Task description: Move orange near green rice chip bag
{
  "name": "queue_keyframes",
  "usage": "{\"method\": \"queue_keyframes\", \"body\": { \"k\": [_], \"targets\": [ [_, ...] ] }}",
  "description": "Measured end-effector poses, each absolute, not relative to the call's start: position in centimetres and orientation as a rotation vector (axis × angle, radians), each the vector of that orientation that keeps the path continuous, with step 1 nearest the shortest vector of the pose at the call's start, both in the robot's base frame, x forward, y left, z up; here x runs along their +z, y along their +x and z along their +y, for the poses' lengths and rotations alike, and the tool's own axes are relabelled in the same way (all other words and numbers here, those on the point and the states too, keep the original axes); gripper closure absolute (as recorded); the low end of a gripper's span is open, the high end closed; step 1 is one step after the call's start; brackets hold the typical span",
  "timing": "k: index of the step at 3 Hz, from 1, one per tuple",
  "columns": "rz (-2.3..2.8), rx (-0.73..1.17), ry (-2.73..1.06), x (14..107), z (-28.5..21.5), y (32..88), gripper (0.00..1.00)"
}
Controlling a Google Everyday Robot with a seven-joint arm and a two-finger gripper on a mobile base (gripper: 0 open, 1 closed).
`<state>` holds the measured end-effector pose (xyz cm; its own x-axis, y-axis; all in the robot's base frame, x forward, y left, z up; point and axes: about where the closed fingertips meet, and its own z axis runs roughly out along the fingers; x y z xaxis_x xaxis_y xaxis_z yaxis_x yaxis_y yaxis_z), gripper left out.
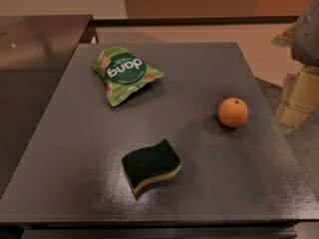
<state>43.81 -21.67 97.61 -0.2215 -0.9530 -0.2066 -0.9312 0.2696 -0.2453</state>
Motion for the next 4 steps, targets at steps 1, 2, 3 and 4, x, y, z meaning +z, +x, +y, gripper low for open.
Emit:
{"method": "queue_keyframes", "body": {
  "k": [1, 2, 3, 4],
  "targets": [
    [2.232, -0.098, -1.725, 97.6, -21.7, 43.8, 0.0],
    [2.222, -0.081, -1.716, 97.2, -21.2, 44.4, 0.0],
    [2.213, -0.031, -1.691, 95.8, -20.6, 45.2, 0.0],
    [2.203, 0.045, -1.692, 93.4, -19.2, 45.9, 0.0]
  ]
}}
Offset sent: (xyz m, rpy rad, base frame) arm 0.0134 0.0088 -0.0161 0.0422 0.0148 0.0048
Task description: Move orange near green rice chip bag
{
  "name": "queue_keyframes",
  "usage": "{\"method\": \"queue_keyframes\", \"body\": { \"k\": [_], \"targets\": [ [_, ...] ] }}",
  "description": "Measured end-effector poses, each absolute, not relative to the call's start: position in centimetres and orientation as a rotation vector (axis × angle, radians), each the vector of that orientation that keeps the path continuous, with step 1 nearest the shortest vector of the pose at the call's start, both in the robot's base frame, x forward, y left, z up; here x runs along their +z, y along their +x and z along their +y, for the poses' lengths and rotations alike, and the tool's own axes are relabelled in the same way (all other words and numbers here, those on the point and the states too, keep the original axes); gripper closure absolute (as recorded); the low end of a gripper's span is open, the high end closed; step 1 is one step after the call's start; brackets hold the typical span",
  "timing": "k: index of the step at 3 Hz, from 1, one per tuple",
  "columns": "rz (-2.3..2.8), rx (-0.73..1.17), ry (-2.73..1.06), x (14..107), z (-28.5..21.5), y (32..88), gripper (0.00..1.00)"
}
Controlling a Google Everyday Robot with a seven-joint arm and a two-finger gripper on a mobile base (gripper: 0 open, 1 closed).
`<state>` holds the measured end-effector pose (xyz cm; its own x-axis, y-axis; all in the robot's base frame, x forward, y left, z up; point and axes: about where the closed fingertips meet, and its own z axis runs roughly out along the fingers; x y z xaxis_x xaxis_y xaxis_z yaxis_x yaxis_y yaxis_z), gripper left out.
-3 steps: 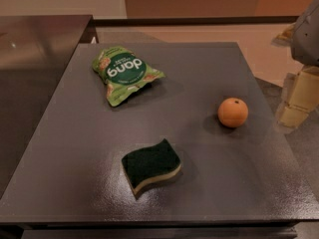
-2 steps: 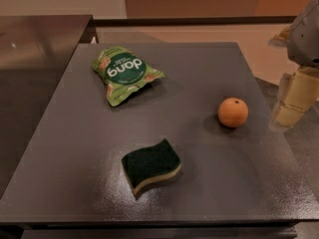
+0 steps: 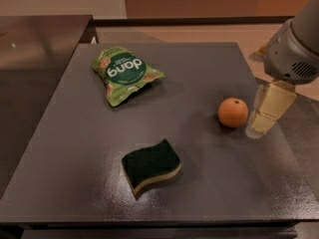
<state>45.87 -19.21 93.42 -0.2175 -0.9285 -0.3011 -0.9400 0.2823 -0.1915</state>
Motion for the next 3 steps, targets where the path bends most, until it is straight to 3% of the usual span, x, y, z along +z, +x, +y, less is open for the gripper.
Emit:
{"method": "queue_keyframes", "body": {
  "k": [3],
  "targets": [
    [2.255, 0.142, -1.647, 86.7, -19.2, 47.3, 0.0]
  ]
}}
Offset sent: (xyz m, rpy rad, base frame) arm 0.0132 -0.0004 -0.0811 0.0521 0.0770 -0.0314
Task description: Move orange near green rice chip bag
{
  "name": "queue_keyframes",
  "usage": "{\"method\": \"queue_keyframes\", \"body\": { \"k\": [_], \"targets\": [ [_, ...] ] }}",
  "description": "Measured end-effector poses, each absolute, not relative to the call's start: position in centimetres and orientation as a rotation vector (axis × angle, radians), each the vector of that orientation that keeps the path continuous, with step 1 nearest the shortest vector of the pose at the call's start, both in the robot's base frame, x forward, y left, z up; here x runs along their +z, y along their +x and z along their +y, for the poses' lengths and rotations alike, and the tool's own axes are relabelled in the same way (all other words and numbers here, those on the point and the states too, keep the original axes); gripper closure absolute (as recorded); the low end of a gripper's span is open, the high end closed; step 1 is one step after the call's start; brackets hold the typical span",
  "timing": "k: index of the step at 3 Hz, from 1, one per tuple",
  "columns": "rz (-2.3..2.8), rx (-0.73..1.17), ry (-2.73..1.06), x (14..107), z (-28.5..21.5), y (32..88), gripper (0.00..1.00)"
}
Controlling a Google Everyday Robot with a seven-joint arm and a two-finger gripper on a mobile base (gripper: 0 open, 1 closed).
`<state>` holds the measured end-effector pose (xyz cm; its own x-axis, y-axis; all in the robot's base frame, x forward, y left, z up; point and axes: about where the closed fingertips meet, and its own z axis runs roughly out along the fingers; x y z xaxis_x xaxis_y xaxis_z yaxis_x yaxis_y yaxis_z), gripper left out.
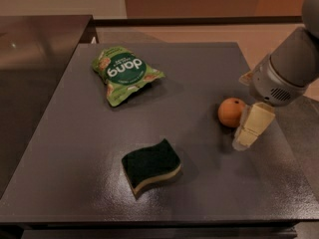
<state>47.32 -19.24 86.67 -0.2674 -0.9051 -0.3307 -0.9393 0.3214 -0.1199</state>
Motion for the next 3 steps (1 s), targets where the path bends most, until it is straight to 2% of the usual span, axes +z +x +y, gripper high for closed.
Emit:
{"method": "queue_keyframes", "body": {
  "k": [1, 3],
  "targets": [
    [2.266, 0.156, -1.628, 85.82, -19.11, 47.84, 0.18],
    [2.309, 0.212, -1.557, 85.4, -19.23, 48.59, 0.64]
  ]
}}
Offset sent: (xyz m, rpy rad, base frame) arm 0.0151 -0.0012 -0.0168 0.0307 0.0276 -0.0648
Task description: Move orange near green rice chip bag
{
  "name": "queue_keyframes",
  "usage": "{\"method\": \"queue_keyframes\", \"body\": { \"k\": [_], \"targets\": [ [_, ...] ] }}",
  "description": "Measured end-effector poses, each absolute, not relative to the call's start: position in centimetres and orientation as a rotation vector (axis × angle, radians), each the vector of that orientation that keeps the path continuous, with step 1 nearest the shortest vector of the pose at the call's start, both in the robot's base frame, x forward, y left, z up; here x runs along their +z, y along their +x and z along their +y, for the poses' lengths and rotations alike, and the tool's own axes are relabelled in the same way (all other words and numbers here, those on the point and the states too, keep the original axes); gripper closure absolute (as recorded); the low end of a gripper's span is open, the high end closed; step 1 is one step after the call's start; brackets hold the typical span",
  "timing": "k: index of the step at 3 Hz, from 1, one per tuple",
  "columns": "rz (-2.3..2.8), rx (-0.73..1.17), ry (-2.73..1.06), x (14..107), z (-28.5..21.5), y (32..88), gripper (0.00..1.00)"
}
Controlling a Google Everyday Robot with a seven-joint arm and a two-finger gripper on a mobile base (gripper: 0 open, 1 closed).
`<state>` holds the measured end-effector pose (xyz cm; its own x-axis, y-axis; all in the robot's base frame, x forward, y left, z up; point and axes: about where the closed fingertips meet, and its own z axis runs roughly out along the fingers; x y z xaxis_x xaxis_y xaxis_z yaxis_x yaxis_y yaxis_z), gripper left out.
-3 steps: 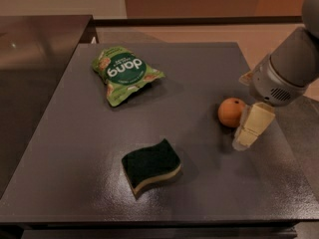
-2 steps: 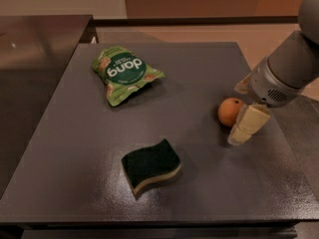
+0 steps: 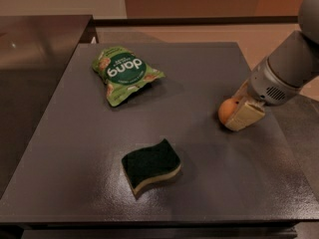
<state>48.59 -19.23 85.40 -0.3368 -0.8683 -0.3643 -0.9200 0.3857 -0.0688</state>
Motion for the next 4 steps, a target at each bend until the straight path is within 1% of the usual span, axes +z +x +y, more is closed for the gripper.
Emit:
{"method": "queue_keyframes", "body": {
  "k": [1, 2, 4],
  "targets": [
    [2.305, 0.244, -1.516, 86.6, -18.3, 49.9, 0.87],
    [2.274, 0.257, -1.505, 88.2, -16.3, 51.9, 1.0],
    [2.25, 0.274, -1.536, 88.0, -11.8, 55.3, 1.0]
  ]
}}
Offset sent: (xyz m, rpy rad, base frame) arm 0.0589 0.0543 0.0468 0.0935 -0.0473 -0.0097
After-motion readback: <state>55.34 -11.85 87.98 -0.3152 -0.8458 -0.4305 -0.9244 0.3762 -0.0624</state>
